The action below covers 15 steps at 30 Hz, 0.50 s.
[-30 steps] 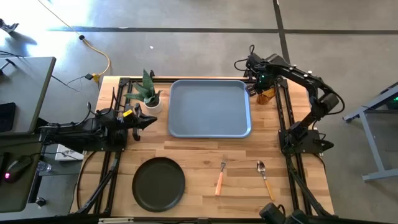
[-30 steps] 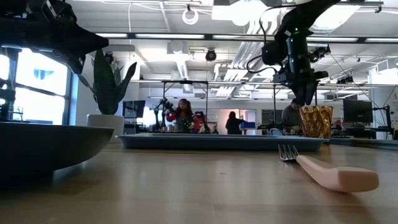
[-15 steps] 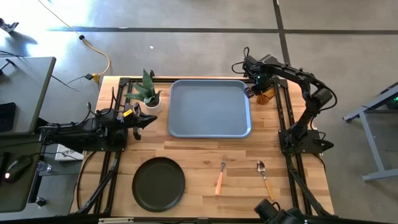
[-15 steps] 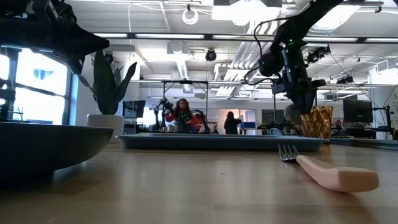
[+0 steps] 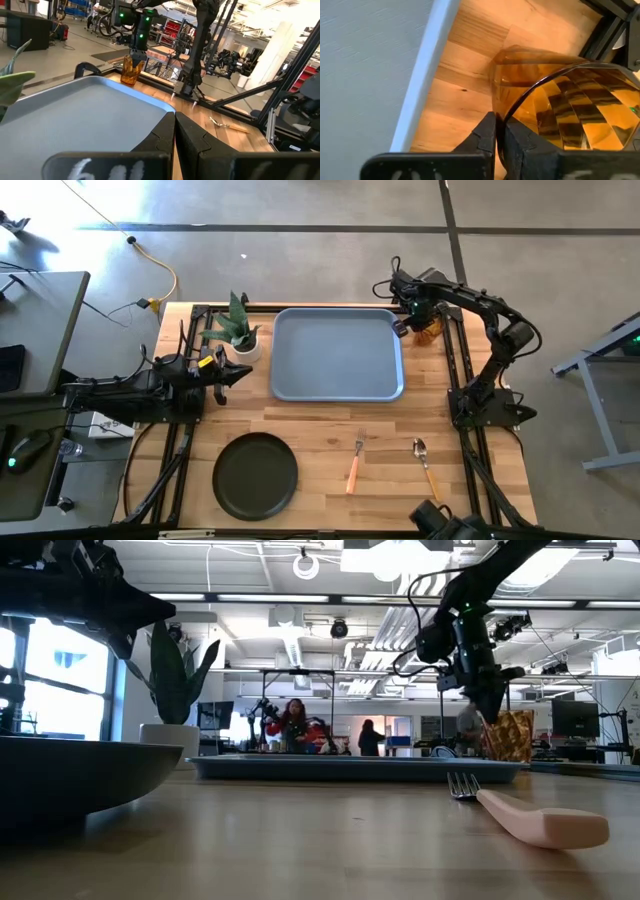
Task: Pick and place plate/cup/fork/spoon on tray
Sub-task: Put the yellow glass on the blue tray
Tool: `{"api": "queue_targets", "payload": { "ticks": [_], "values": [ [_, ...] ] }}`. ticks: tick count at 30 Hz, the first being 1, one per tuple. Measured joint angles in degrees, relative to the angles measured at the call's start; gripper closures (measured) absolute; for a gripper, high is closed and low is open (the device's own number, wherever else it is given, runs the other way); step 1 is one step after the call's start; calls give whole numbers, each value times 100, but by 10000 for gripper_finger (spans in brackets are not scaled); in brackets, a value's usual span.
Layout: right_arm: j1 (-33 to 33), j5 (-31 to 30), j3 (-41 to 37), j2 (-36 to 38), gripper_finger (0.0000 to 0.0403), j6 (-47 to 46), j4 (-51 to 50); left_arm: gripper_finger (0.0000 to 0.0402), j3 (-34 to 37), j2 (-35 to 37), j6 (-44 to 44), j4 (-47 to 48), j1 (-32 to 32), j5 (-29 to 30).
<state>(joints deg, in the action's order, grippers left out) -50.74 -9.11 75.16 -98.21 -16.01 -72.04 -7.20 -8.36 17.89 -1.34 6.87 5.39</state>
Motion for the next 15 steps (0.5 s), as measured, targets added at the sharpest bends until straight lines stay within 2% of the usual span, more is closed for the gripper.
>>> {"api": "queue_targets", "payload": {
  "ticks": [6, 15],
  "values": [
    [107, -28, 0, 18, 400, -101, -347, 398, 0, 1, 0, 0, 0, 0],
    [857, -13, 169, 545, 402, -625, -580, 398, 0, 2, 297, 22, 0, -15]
  ]
}}
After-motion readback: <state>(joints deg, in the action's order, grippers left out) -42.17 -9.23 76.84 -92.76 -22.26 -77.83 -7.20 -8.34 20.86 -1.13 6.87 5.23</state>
